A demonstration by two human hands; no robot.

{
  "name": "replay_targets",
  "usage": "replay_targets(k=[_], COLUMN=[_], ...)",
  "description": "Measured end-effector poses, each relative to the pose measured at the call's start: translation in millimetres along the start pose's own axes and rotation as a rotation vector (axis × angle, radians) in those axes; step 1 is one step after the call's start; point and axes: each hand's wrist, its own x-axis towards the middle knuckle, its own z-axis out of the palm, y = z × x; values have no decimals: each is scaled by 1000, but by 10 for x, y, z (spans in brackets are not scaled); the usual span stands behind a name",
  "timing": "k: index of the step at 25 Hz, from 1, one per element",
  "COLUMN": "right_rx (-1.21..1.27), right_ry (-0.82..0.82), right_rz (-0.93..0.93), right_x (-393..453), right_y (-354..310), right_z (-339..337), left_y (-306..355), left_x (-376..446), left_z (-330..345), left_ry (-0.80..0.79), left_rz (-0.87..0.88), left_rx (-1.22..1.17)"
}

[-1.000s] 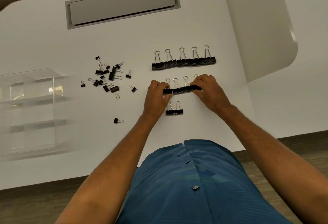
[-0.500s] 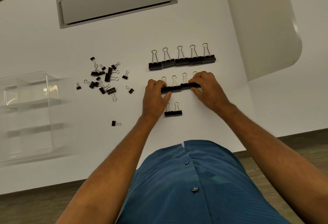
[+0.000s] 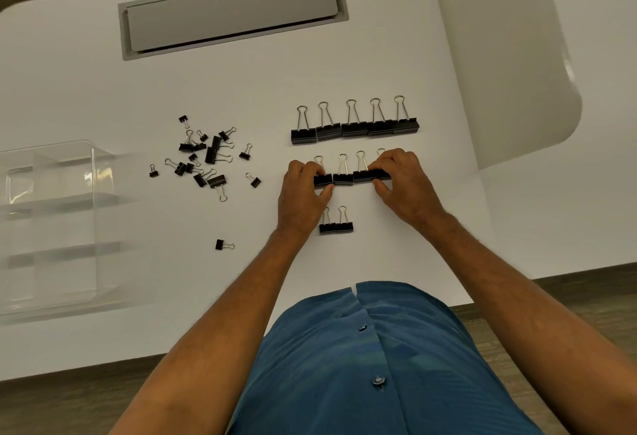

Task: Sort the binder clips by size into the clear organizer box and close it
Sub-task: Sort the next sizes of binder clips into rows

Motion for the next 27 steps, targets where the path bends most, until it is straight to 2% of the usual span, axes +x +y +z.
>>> replay_targets(k=[20, 27], right_rx=[-6, -1], right_ry=[-19, 85], right_rz=[6, -5], right_x=[-4, -130], right_y=[-55, -205], right_z=[9, 0], left_y=[-15, -89], left_x=[5, -111], left_z=[-7, -253], left_ry=[-13, -32], left_rz=[9, 25], left_rx=[-7, -79])
